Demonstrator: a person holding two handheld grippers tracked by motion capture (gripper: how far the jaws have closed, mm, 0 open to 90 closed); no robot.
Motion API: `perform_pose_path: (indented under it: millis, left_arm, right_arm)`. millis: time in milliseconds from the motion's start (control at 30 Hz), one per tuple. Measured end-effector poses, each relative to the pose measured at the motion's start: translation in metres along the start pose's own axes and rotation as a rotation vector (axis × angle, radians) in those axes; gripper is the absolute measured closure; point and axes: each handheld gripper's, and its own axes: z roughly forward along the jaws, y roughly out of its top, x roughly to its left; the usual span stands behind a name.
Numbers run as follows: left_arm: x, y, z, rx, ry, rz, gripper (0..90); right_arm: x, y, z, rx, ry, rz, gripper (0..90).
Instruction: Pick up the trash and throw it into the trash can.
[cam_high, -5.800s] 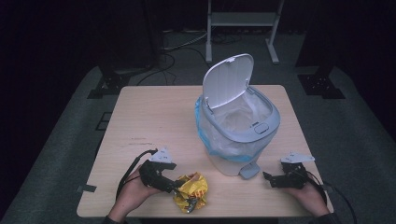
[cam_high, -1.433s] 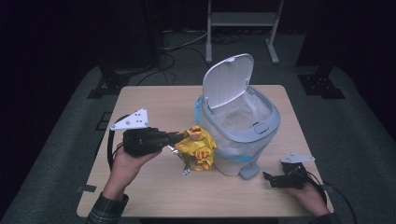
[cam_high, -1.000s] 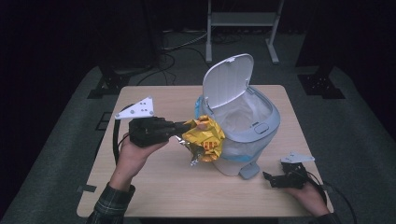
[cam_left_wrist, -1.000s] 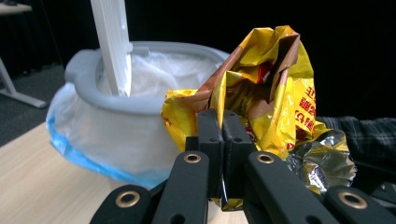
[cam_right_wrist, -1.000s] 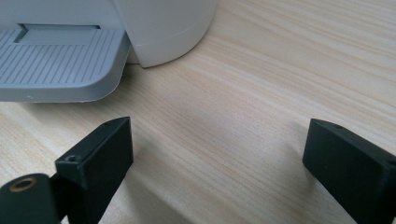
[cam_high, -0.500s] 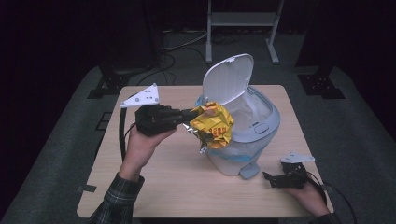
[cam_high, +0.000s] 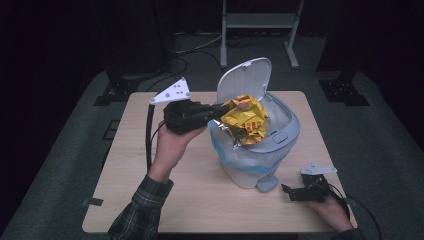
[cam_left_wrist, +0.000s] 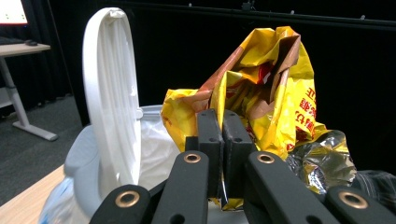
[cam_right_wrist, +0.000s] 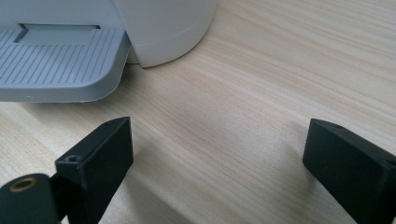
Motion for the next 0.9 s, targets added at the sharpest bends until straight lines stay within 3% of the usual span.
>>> perform_pose_path:
  millis: [400,533,733,900]
  left_arm:
    - [0.004,0.001,0.030,-0.019,0.038,0.001,88.1]
    - [0.004,-0.002,0.039,-0.007,0.075,0.009,87.7]
    - [0.005,-0.004,0.045,0.003,0.117,0.021,84.8]
    - [0.004,-0.005,0.046,0.002,0.123,0.019,82.3]
  right_arm:
    - [0.000,0.000,0.000,0.000,0.000,0.000,7.4]
    - [0.000,0.000,0.000,0.000,0.000,-0.001,7.4]
    - [0.000,0.000,0.000,-0.001,0.000,-0.002,7.4]
    - [0.000,0.000,0.000,-0.001,0.000,-0.002,7.4]
